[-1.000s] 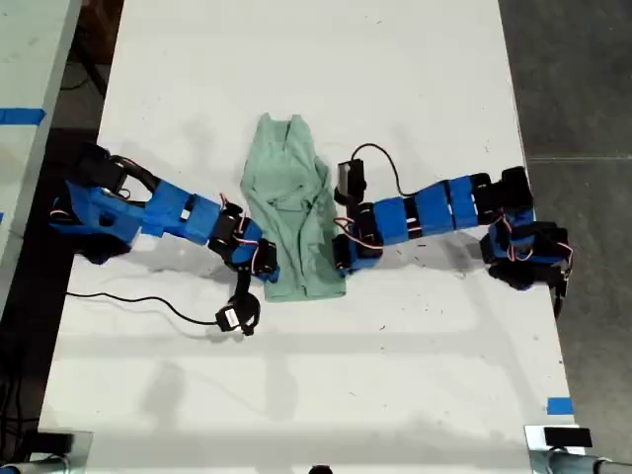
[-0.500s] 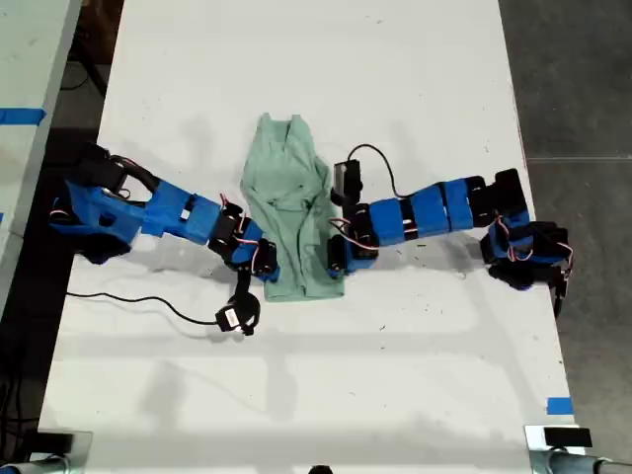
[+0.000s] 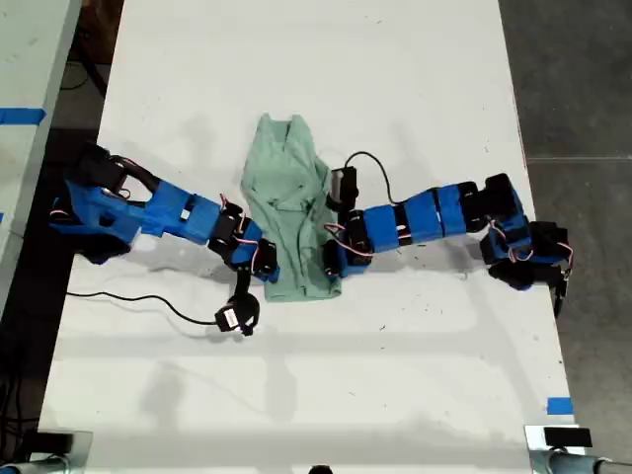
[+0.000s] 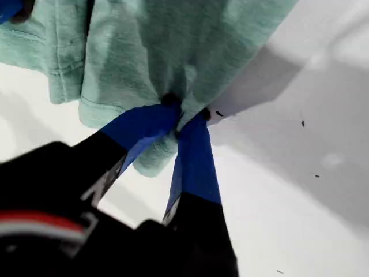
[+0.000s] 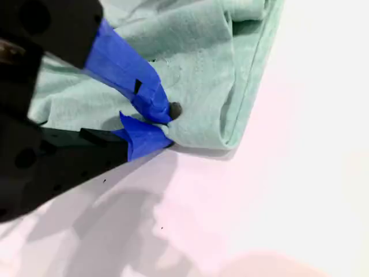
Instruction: Fold t shirt
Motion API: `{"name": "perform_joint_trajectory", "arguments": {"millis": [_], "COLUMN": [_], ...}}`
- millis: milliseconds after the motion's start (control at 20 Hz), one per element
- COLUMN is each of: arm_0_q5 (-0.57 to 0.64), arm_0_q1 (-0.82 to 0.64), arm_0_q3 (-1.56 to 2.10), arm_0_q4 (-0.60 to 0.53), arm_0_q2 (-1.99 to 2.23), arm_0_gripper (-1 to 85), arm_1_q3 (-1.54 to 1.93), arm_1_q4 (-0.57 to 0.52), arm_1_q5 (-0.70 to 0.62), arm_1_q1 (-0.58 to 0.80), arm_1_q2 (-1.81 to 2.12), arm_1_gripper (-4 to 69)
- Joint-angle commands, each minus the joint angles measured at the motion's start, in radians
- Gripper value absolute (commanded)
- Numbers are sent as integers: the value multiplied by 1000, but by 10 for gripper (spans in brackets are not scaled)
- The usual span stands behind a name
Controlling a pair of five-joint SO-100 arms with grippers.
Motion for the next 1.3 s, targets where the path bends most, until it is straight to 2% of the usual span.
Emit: {"name": "perform_joint_trajectory", "arguments": {"millis": [0, 150, 300, 500, 650, 700, 750, 800, 850, 900, 950, 1050, 1150, 1250], "arm_0_q5": [-2, -6, 48, 161, 241, 273, 293, 296, 316, 341, 377, 485, 549, 555], "arm_0_q1": [86, 110, 28, -235, -462, -537, -606, -673, -741, -802, -853, -919, -948, -959], "arm_0_q3": [-20, -18, -26, -23, -15, -15, -17, -18, -21, -37, -84, -253, -476, -598], "arm_0_q4": [-2, 66, 189, 331, 350, 336, 324, 319, 305, 293, 295, 330, 451, 541], "arm_0_q2": [55, 206, 430, 624, 663, 643, 621, 598, 574, 538, 485, 327, 156, 86], "arm_0_gripper": [-2, -2, -2, -2, -2, -2, 44, 122, 148, 154, 161, 264, 308, 295], "arm_1_q3": [-87, -163, -124, 18, 25, 26, 26, 26, 23, 20, 20, 8, -6, -9], "arm_1_q4": [34, 55, 2, -160, -239, -259, -288, -299, -302, -298, -282, -218, -140, -55], "arm_1_q5": [40, 34, -54, -166, -252, -278, -310, -325, -348, -371, -387, -414, -442, -454], "arm_1_q1": [-87, -118, -40, 186, 362, 414, 457, 505, 554, 607, 658, 747, 798, 825], "arm_1_q2": [17, 133, 342, 514, 503, 491, 477, 463, 454, 448, 446, 446, 456, 465], "arm_1_gripper": [12, 12, 12, 12, 19, 31, 90, 195, 304, 333, 349, 366, 372, 370]}}
